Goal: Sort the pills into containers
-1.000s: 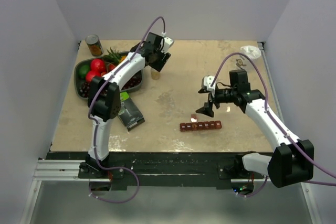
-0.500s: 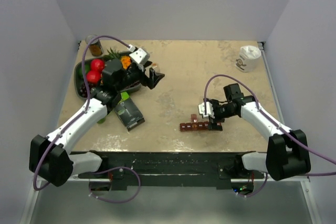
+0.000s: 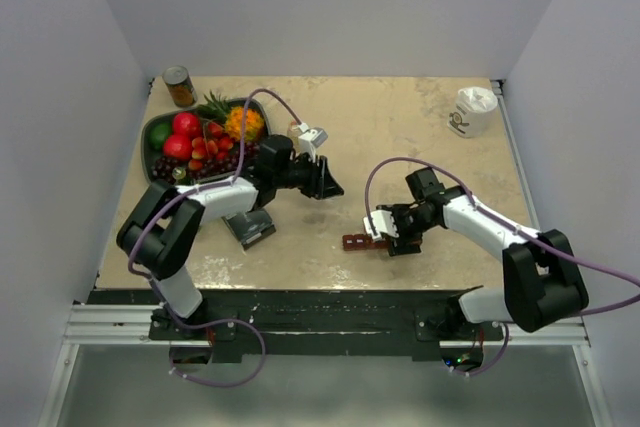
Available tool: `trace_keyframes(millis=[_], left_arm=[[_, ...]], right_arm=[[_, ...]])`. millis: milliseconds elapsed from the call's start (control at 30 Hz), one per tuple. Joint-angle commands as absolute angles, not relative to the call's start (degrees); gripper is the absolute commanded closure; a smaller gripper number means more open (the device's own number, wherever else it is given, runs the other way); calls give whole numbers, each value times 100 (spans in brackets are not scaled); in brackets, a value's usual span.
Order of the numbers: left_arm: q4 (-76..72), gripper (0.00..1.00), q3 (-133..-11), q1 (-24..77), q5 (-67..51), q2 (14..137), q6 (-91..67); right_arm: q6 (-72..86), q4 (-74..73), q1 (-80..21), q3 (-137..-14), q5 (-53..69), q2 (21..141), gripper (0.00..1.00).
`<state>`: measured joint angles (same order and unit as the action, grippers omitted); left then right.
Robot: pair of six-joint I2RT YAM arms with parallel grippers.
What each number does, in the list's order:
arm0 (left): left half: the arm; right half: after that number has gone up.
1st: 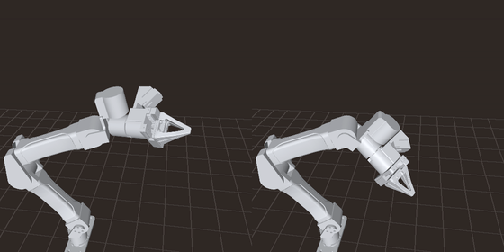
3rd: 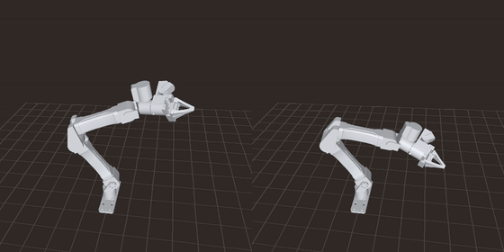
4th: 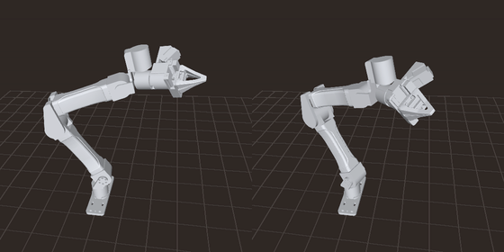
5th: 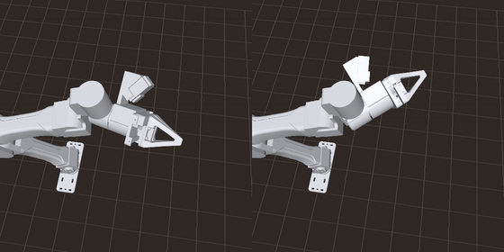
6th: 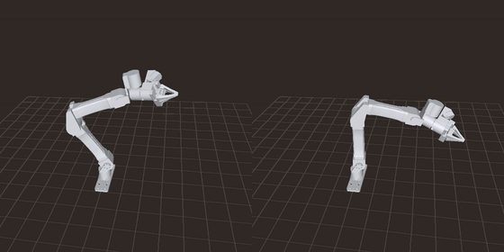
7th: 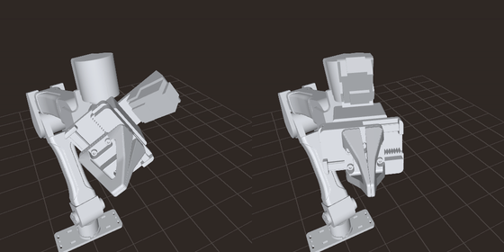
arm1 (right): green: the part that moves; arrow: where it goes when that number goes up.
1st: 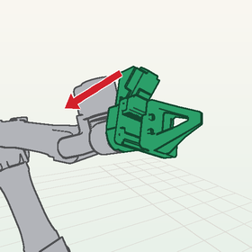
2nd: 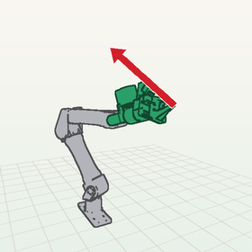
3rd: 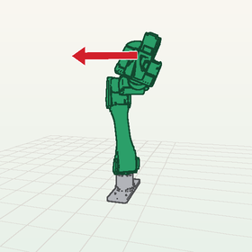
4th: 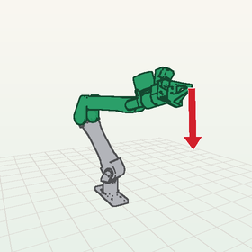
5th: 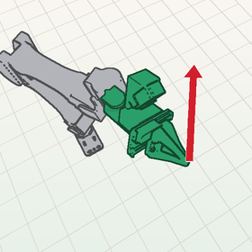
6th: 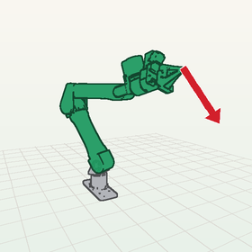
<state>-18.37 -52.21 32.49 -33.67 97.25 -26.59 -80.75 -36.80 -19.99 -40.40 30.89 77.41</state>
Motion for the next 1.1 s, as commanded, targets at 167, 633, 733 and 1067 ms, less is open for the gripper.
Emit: trace_keyframes(millis=[167, 633, 733, 1067], left_arm=[[-2091, 68, -6003, 3577, -3067, 10976, -3014], [-2328, 81, -6495, 3964, -3795, 11821, -3146], [-2513, 88, -6399, 4008, -4112, 11839, -3234], [-2751, 98, -5845, 4131, -4869, 11365, -3120]], right_arm=[[-7875, -3612, -2215, -4060, 2742, 7963, 41], [-7488, -3516, -2356, -4210, 2628, 8235, 69], [-7444, -3489, -2356, -4219, 2619, 8244, 71], [-7172, -3366, -2364, -4280, 2549, 8376, 73]])
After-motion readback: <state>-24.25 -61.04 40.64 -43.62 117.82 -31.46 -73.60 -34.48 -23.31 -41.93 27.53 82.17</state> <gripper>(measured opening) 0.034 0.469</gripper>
